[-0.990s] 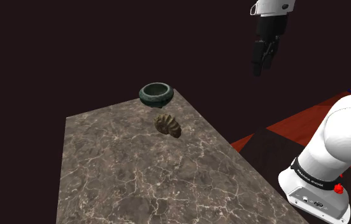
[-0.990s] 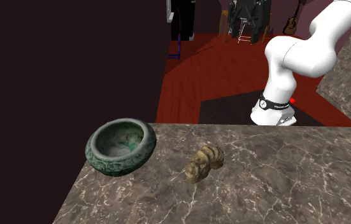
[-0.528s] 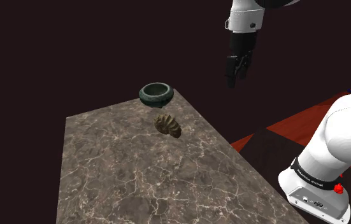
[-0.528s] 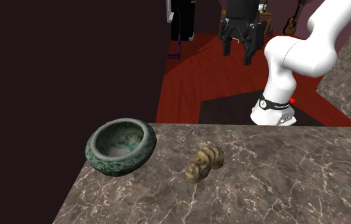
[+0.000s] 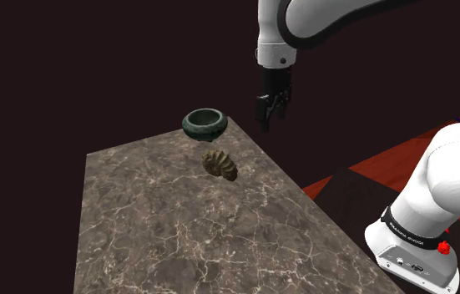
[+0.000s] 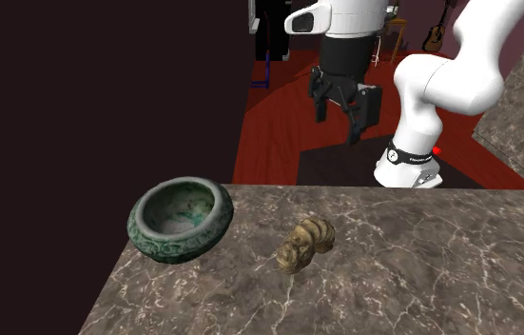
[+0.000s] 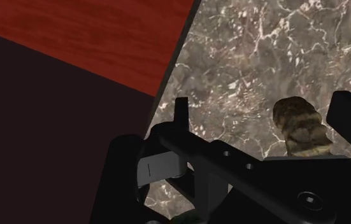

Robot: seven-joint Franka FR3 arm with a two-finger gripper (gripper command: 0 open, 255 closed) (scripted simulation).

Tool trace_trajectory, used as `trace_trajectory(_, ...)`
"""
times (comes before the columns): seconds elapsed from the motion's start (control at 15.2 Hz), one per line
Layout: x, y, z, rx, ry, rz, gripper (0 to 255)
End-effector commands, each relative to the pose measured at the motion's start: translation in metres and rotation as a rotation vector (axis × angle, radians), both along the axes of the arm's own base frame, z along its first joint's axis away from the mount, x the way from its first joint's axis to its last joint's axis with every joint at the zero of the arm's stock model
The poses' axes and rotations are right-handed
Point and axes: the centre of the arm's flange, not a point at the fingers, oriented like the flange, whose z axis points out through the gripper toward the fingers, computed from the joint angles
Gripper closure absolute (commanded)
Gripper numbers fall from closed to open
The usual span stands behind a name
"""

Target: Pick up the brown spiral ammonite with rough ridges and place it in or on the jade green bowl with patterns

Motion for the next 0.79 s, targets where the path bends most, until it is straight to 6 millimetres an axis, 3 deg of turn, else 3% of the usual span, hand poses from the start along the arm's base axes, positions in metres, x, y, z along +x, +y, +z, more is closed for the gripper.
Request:
trace_trajectory(0.0,0.014,0.022,-0.011,-0.004,-0.009,0.013,0)
trace_trajectory(0.73,0.091,0.124,-0.075,-0.033,-0.049,0.085,0)
